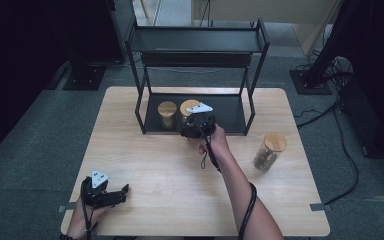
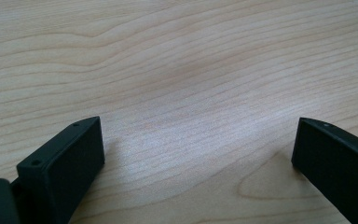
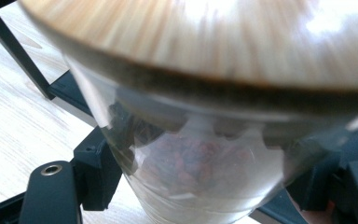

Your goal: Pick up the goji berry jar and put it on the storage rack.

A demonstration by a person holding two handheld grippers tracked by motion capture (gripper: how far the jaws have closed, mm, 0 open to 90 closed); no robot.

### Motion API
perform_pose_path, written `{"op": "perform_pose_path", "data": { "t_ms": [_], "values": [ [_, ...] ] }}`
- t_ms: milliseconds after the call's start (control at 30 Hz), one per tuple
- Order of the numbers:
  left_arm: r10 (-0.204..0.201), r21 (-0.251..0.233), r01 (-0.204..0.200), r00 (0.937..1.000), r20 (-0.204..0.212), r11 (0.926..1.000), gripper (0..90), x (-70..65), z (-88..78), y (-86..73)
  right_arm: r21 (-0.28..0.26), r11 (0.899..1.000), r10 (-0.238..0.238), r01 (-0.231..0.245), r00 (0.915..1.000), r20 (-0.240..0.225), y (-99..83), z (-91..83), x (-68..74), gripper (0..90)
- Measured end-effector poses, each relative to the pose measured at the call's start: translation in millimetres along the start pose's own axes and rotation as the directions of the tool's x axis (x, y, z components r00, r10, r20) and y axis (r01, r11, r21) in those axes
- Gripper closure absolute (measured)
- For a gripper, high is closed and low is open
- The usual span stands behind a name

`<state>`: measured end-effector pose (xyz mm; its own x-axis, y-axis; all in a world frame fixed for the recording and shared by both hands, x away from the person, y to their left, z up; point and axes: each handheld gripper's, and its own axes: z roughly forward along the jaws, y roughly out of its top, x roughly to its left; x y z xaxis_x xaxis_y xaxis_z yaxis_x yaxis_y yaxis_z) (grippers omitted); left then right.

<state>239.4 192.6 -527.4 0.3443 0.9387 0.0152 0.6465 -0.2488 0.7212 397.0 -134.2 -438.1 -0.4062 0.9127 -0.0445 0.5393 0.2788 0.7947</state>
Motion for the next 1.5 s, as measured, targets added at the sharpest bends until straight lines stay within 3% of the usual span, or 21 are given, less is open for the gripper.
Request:
{"op": "perform_pose_path", "data": {
  "t_ms": [267,967,1200,1500],
  "values": [
    [-0.001,-0.001,0.001,1.0000,0.000,1.0000,2.5,0.0,0.0,0.0,0.015,1.000,0.023,-0.023,0.9997,0.008,6.9,11.6,-4.7,25.0],
    [0.000,-0.001,0.000,1.0000,0.002,1.0000,2.5,-0.1,-0.3,-0.3,0.034,0.999,0.028,-0.029,0.9991,0.033,24.5,37.5,-11.4,25.0],
    [0.001,-0.001,-0.001,1.0000,0.003,1.0000,2.5,-0.1,-0.5,-0.5,0.031,0.998,0.053,-0.054,0.9980,0.033,27.5,45.6,-14.1,24.9],
    [0.001,-0.002,-0.001,1.0000,0.004,1.0000,2.5,-0.2,-0.8,-0.9,0.034,0.998,0.056,-0.056,0.9981,0.026,32.1,55.3,-10.9,24.9]
  ]
}}
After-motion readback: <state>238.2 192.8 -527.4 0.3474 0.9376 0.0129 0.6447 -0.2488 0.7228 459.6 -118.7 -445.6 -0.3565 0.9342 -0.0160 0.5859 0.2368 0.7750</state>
